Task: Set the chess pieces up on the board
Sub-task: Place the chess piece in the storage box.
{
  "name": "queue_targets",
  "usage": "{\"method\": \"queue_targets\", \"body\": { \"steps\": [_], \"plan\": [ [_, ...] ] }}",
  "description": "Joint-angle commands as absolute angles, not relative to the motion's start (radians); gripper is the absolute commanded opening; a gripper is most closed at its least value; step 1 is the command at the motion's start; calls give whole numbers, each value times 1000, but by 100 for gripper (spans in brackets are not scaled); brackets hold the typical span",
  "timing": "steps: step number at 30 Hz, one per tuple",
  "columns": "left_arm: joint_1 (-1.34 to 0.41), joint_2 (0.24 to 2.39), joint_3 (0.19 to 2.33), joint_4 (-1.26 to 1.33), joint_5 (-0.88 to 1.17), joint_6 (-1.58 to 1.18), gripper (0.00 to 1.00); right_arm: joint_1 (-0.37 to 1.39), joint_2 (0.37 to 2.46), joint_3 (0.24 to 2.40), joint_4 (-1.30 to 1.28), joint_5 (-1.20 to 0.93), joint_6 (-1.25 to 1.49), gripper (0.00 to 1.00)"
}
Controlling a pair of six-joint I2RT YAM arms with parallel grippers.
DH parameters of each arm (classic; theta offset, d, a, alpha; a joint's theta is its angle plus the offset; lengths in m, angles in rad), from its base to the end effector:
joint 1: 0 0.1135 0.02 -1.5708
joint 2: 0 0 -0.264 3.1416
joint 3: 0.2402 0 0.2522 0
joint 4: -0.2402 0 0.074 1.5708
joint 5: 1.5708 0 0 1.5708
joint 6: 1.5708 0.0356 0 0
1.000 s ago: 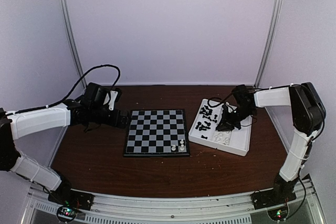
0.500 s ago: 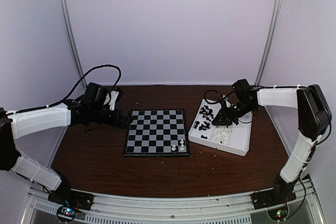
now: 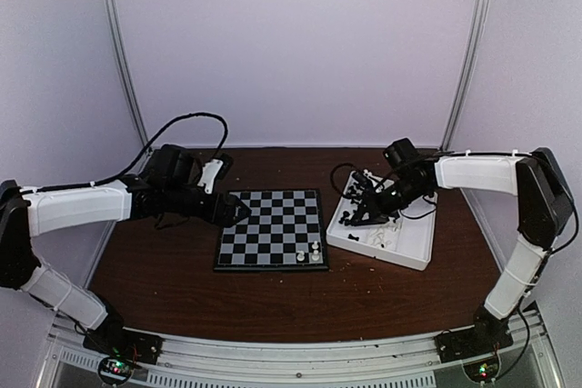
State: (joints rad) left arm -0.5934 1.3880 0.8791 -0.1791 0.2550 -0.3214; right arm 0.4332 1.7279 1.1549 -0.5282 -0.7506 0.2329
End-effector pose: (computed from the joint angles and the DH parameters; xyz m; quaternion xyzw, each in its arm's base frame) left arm 0.2428 -0.1746 0.2373 0.1754 0.8812 -0.2903 0.3294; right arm 0.3029 0.1668 0.2027 -0.1753 0.8918 0.4077 0.0880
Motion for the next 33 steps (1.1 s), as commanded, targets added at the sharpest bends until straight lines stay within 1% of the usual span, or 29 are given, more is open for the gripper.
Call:
{"method": "queue_targets", "body": {
  "steps": [1,6,10,15,21,23,25,26,27,29,33],
  "plan": [
    [-646,1437,904,9,442,-337,94,512,1658,1168,-480,-787,162,1],
    [-726,1466,904,158,479,-287,91,557,1632,1143,-369,-881,190,3],
    [-760,1497,874,331,496,-280,87,582,1621,1149,-349,-877,186,3],
    [-780,1543,897,369,478,-256,85,576,1620,1155,-419,-772,175,2],
    [-795,1587,920,412,477,-259,84,577,1578,1111,-397,-846,172,3],
    [-802,1599,924,429,483,-256,83,575,1557,1101,-405,-771,182,3],
    [-804,1599,929,418,465,-254,83,553,1554,1105,-452,-638,205,0],
    [-804,1597,930,409,455,-251,83,530,1559,1106,-478,-576,220,0],
    [-804,1584,927,377,428,-233,83,446,1572,1069,-494,-500,276,0],
    [-804,1573,923,353,414,-218,84,403,1578,1033,-507,-433,312,0],
    [-804,1558,918,304,397,-205,84,394,1580,966,-520,-298,340,0]
  ]
}}
